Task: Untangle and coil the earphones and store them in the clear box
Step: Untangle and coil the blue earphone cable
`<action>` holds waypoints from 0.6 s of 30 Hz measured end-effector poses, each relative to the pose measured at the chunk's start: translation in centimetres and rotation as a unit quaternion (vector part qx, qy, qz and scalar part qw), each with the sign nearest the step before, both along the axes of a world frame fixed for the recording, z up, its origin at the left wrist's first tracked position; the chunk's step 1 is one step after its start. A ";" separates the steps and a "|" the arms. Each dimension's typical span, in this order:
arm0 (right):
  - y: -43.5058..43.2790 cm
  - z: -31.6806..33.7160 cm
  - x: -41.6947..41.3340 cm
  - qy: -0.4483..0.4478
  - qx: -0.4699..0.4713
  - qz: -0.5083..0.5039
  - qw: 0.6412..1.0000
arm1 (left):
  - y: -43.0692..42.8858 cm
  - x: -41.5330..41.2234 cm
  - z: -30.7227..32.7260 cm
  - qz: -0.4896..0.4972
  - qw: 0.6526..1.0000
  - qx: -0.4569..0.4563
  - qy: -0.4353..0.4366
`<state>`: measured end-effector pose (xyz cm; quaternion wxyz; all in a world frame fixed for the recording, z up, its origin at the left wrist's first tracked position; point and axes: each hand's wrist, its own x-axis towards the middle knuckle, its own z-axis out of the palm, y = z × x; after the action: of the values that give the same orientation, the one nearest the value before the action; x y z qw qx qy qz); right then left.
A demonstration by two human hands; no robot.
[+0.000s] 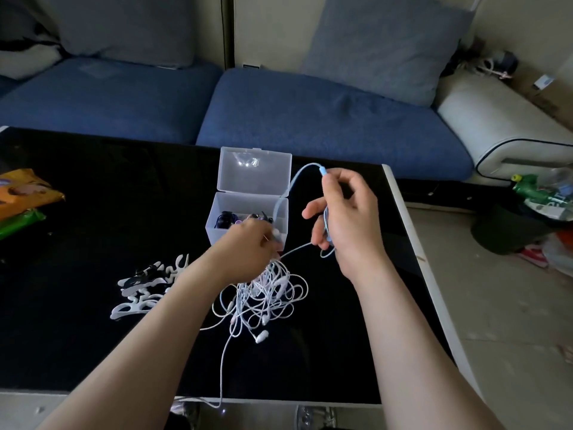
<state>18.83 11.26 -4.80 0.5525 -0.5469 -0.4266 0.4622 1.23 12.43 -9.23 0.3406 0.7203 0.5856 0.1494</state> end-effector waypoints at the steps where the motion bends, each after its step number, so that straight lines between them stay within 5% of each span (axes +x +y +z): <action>1: 0.1 0.0 0.1 -0.004 -0.008 -0.014 1.000 | 0.2 -0.1 0.1 0.051 0.998 0.007 -0.022; 7: 0.5 -0.4 0.9 -0.013 -0.087 -0.036 0.996 | 0.5 -0.7 0.7 0.205 0.968 0.137 -0.048; 18: 1.2 -3.0 2.7 -0.315 -0.207 -0.109 0.920 | 0.7 -1.3 0.5 0.235 0.963 0.129 -0.024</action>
<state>21.49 12.41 -7.83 0.3115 -0.8094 -0.4109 0.2811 -0.03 13.08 -8.77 0.2142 0.5964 0.7061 0.3162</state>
